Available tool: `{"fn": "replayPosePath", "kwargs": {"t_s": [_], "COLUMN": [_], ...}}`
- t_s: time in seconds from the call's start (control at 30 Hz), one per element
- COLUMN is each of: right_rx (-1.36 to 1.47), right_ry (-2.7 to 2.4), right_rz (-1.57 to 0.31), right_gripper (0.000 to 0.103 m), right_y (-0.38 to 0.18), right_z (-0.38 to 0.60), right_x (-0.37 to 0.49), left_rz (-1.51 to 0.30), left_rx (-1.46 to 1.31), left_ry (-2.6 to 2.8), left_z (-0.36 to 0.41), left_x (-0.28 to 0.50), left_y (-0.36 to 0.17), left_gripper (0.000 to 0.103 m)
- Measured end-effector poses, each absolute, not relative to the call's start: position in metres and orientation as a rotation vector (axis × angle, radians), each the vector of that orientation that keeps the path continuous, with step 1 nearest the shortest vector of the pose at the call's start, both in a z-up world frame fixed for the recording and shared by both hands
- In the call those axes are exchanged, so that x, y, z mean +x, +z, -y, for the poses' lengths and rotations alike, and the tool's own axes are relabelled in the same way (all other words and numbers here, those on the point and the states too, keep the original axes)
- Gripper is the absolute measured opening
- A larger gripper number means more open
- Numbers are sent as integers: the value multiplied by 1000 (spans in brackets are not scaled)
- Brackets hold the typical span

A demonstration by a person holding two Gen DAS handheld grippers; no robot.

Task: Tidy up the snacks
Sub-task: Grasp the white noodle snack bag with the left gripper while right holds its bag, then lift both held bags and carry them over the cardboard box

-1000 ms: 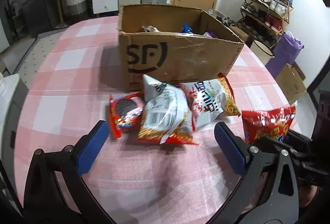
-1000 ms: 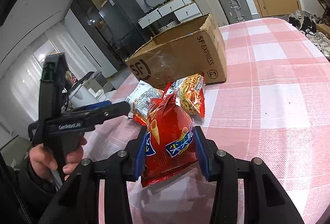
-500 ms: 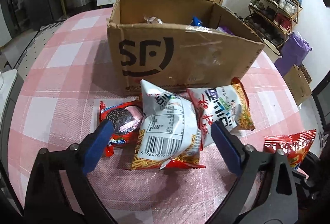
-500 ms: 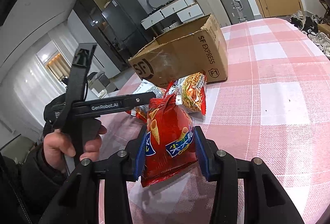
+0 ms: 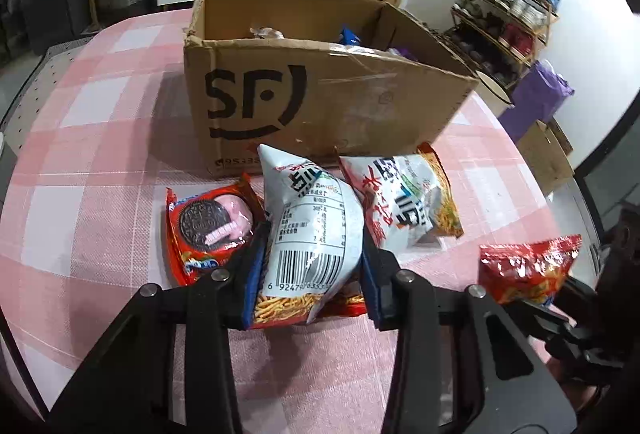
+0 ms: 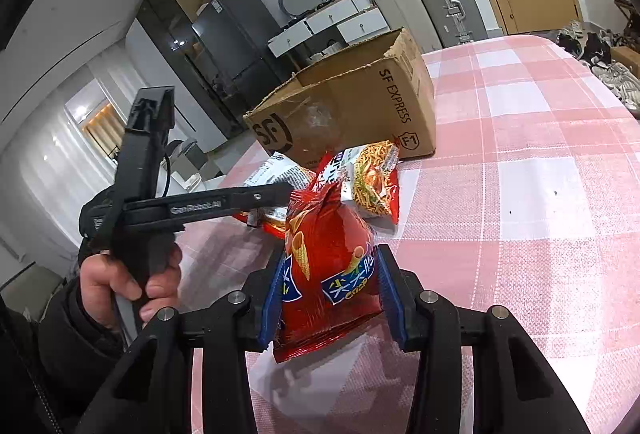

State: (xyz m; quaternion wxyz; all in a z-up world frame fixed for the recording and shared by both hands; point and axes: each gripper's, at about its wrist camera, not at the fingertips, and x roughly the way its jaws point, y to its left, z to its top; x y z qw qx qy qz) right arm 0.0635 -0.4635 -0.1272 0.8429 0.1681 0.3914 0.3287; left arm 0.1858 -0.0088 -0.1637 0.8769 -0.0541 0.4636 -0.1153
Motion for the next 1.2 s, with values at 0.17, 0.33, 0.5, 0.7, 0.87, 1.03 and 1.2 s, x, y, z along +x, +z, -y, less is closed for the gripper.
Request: {"fn": "replayPosePath", "kwargs": {"t_s": [0.17,0.33,0.5,0.7,0.87,1.03,1.2], "right_rx": [340,318,299,274,253,242,224], "right_ry": [680,672,665,675,690,702,708], "right_rz": [-828,-813,-783,-749,-716,-652,-600], "right_gripper": [43,43,43,43,43,43,43], "right_y": [-123,-113,-100,-78,-51,-14,16], "right_z": [461,456,452,446,440,437,434], "right_x": [61,58,56,58,65,76,89], "left_rz": [-935,-892,-861,-817,-775,-741,-693], "left_rx": [-125,-111,-125,-130,-139,-113,-60], "left_ry": [-243,-246,-263,-258,-253,-254,-261], "left_z": [2,-1,-5,-16,-31,-39,-38], "left_x": [180,162,140,123,110,105,103], "left_y": [-154,-139,-122,-99,-74,-47,-15], "left_gripper": [37,37,37,37,37,37,37]}}
